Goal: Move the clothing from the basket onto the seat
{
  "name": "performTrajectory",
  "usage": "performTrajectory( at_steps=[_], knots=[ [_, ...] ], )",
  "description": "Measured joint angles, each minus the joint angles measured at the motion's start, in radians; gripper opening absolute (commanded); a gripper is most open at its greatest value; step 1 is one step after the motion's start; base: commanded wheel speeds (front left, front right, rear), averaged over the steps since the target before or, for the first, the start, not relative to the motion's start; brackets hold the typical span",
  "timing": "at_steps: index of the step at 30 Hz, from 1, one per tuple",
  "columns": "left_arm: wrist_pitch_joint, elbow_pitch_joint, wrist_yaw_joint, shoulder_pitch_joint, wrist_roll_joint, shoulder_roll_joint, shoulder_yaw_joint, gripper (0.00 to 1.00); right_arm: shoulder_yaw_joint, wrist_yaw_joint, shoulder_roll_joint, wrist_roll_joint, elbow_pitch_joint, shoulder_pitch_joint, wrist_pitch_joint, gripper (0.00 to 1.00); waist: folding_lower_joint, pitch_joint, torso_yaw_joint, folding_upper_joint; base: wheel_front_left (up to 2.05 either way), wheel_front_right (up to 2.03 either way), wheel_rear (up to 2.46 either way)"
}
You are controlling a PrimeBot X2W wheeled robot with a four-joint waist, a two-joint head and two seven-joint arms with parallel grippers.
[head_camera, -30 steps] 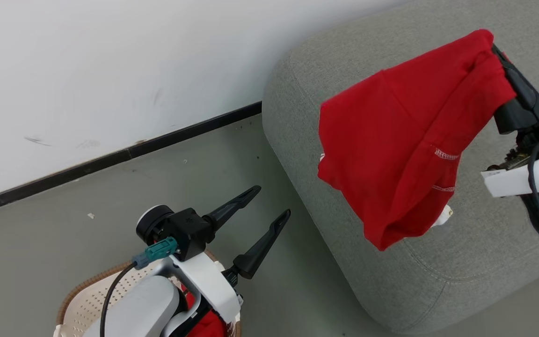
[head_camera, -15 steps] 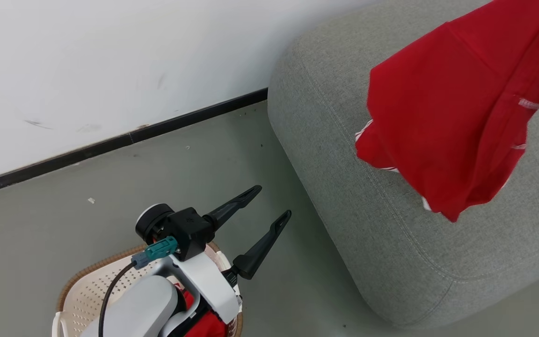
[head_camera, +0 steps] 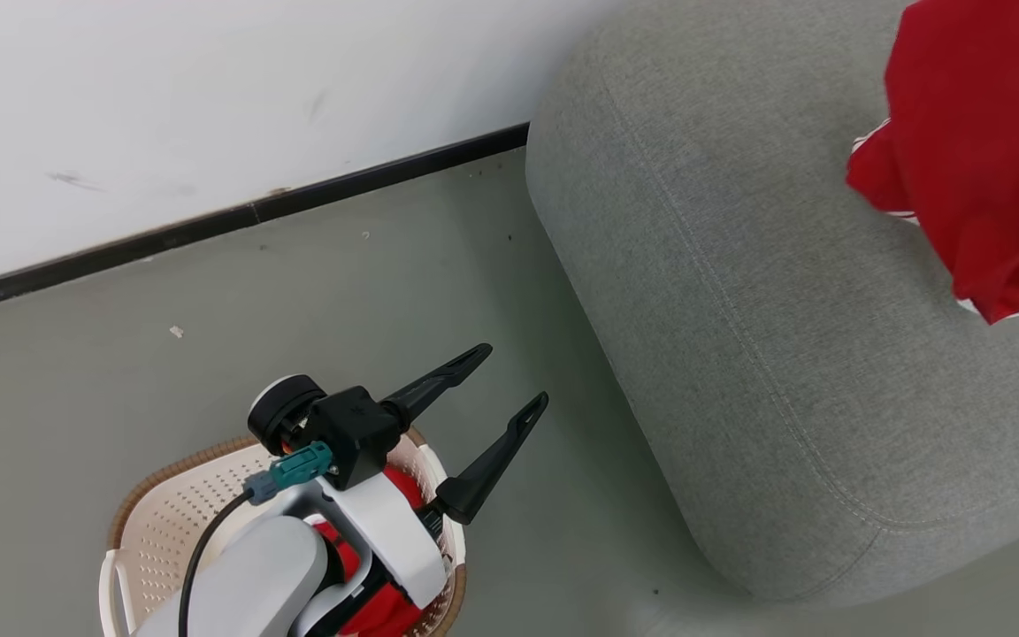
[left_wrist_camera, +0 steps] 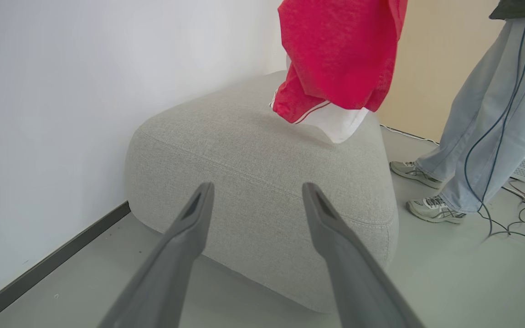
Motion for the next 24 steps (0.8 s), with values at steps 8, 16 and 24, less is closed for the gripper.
performTrajectory(
  at_steps=[8,16,24],
  knots=[
    [0.019,-0.030,0.000,-0.016,0.009,0.011,-0.005,1.00,-0.079,0.000,-0.013,0.010,0.067,-0.077,0.000,0.00,0.0000,0.044,0.021,0.0000,0.00,0.00,0.00],
    [0.025,-0.064,0.000,-0.043,0.027,0.015,-0.027,1.00,-0.053,0.000,-0.005,0.007,0.167,-0.066,0.000,0.00,0.0000,0.088,0.041,0.0000,0.00,0.00,0.00],
    [0.025,-0.081,-0.001,-0.072,0.034,0.029,-0.033,1.00,-0.038,0.000,0.037,0.007,0.245,-0.015,0.000,0.00,0.0000,0.126,0.053,0.0000,0.00,0.00,0.00]
  ],
)
